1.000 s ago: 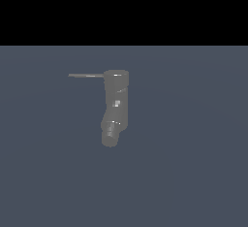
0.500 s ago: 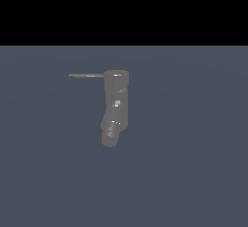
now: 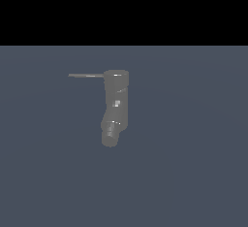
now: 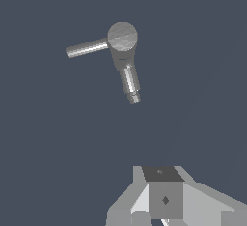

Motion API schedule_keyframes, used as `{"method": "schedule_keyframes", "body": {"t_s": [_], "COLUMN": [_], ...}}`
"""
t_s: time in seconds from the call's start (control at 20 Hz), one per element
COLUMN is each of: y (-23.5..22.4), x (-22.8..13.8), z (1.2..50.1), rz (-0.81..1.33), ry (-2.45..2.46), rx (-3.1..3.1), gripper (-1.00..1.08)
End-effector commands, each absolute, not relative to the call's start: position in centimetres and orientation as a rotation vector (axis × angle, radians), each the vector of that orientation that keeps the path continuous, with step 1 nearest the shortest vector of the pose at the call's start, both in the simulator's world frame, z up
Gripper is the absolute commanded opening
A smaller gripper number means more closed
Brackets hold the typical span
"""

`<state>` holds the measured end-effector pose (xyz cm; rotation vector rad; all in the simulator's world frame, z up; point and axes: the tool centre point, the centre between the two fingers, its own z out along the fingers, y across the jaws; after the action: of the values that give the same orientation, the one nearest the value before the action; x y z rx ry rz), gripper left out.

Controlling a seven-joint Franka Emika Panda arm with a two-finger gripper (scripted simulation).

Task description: Turn on the faucet by rotating a designated handle.

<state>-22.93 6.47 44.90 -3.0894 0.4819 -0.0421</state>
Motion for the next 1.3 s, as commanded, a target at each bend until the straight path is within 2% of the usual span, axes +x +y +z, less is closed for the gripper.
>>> {"method": "schedule_keyframes", "body": {"t_s": [0.0, 1.25], "y": [7.5, 15.1], "x": [-22.3, -12.9], "z": [43.9, 34.0], "rz": [-0.04, -0.02], "ry": [0.565, 1.337], "rx": [-3.075, -2.824], "gripper": [-1.0, -1.0]}}
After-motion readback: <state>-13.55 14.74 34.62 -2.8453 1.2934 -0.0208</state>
